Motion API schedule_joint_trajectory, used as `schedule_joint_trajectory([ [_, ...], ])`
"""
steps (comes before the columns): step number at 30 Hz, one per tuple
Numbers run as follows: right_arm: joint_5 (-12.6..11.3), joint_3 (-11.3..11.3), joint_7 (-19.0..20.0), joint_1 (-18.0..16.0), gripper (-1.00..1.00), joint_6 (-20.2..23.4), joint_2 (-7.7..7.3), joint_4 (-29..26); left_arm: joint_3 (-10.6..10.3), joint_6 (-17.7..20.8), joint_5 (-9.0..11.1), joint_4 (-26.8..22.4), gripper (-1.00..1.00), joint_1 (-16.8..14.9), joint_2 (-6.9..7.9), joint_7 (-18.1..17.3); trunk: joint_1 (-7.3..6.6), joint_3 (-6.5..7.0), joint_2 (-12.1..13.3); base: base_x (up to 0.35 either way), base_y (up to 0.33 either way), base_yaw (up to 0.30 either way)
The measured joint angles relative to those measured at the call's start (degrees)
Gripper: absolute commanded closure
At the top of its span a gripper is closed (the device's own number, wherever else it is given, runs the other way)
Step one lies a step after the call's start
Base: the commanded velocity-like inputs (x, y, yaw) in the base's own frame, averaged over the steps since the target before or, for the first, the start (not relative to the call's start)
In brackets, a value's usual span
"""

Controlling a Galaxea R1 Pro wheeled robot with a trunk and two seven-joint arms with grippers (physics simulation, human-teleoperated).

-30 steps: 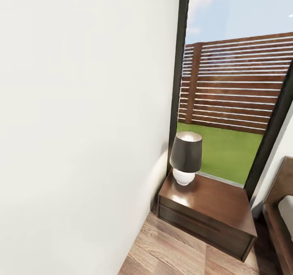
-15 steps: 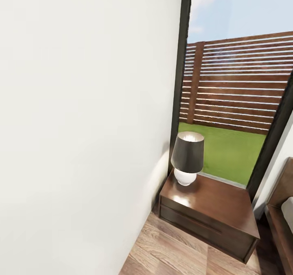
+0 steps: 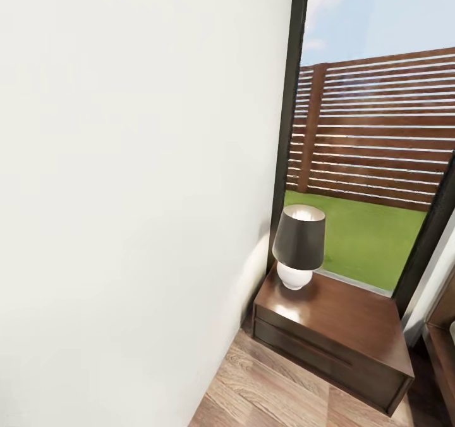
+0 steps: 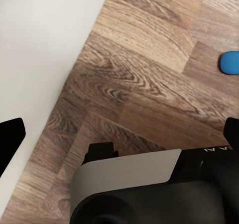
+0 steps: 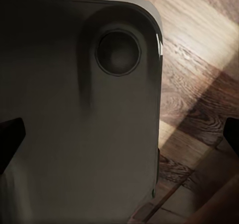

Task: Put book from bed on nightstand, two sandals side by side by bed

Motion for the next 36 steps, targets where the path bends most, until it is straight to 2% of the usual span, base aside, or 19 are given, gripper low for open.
schedule_joint_trajectory([
  [36, 0.08, 0.03, 0.15, 0.00, -1.00, -0.08, 0.02, -0.68, 0.03, 0.00, 0.00, -0.03, -1.00, 0.00, 0.00, 0.00, 0.00, -0.01, 0.00, 0.000, 0.000, 0.003],
])
